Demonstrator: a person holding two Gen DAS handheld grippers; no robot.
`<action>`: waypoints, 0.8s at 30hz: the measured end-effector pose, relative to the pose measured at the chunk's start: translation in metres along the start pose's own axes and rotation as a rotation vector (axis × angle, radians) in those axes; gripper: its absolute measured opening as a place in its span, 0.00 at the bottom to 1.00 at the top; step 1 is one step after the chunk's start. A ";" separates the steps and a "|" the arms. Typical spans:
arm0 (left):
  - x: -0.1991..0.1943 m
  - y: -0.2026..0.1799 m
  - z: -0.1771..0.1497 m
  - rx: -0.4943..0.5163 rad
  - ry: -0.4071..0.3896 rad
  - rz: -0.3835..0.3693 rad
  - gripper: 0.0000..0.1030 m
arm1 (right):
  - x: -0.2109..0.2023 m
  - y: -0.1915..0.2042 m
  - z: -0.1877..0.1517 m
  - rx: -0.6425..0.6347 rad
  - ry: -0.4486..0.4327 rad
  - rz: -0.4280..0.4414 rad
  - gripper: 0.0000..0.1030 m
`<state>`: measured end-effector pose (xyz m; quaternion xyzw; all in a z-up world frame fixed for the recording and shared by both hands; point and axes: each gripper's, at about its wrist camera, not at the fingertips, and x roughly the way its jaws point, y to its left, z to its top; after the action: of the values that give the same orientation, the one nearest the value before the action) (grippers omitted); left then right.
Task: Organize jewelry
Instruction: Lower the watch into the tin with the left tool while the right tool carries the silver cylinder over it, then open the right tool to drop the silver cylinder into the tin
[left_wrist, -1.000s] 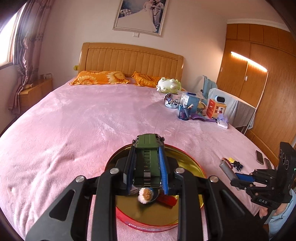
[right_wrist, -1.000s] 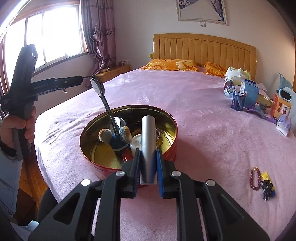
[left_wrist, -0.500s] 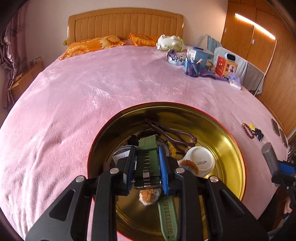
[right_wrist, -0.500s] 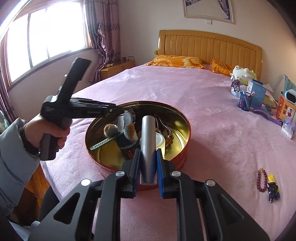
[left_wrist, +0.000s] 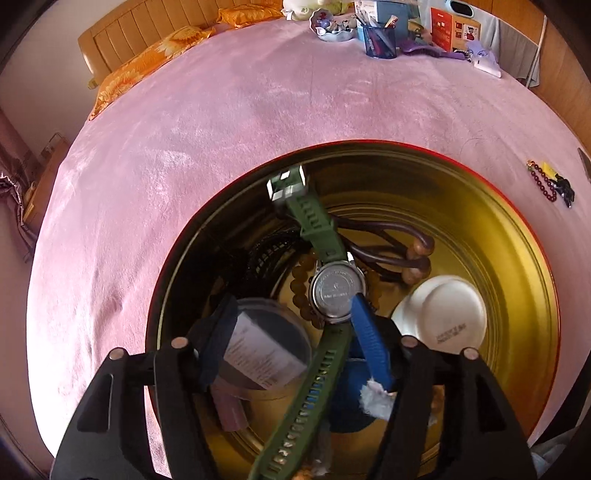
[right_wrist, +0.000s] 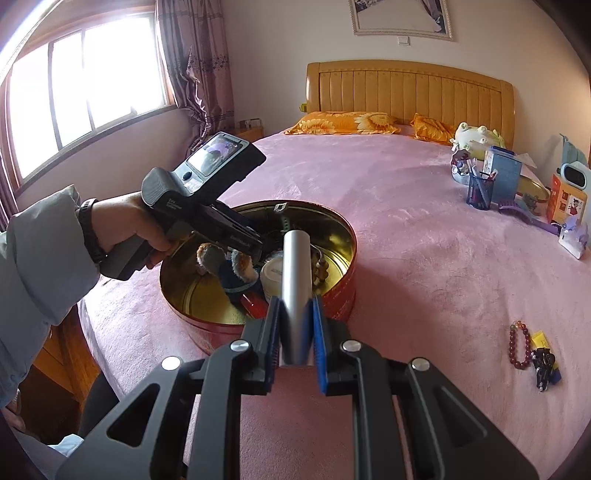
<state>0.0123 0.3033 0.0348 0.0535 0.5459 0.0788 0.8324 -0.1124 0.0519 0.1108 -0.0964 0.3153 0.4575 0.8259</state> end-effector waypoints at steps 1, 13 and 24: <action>-0.003 0.002 -0.003 -0.005 -0.009 -0.001 0.62 | 0.001 -0.001 0.000 0.003 0.002 -0.002 0.18; -0.107 0.036 -0.078 -0.179 -0.397 -0.046 0.76 | 0.038 0.033 0.019 -0.058 0.090 0.055 0.18; -0.130 0.050 -0.136 -0.295 -0.549 -0.098 0.79 | 0.139 0.096 0.061 -0.453 0.574 0.244 0.18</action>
<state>-0.1669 0.3278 0.1068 -0.0748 0.2853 0.0996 0.9503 -0.1108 0.2295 0.0869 -0.3621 0.4336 0.5650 0.6014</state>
